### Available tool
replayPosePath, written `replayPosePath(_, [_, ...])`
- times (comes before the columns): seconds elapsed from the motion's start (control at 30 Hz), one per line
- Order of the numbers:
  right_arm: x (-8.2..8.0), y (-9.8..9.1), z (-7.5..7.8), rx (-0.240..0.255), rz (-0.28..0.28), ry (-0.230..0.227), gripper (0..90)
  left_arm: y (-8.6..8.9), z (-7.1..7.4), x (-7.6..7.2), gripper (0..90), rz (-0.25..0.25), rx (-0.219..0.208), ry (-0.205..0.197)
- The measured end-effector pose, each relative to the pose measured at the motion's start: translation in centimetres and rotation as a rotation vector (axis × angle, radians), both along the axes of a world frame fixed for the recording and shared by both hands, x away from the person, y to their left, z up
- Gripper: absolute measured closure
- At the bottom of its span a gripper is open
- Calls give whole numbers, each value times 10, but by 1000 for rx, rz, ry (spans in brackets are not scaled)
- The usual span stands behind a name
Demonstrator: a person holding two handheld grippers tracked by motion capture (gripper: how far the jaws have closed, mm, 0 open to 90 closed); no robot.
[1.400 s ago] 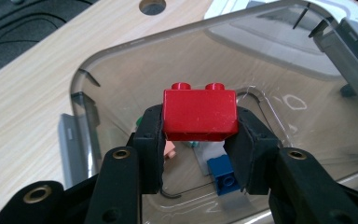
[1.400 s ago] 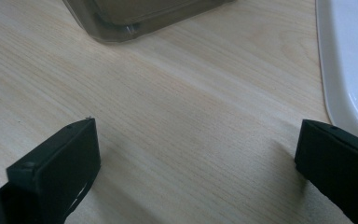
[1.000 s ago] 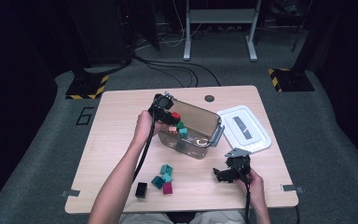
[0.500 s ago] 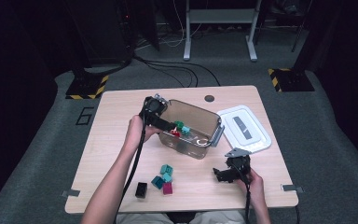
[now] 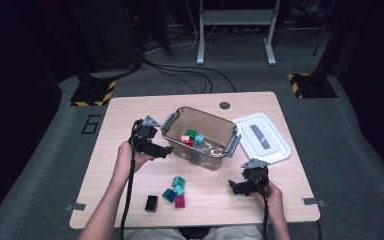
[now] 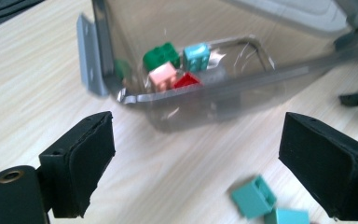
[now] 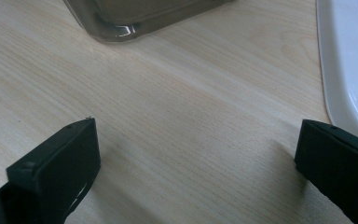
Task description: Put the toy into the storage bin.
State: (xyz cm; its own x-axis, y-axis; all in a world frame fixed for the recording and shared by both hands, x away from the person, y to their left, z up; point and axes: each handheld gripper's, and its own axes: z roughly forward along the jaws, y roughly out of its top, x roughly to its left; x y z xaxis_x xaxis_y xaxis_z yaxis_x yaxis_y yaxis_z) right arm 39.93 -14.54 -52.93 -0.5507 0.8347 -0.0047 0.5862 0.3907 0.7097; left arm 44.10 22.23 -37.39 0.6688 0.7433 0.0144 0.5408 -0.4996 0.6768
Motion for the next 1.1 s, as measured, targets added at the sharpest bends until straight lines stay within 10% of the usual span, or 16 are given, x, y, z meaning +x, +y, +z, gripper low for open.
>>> replayPosePath(1.1, [0, 0, 0, 0, -2, 0, 0, 55, -86, -60, 88, 102, -34, 94])
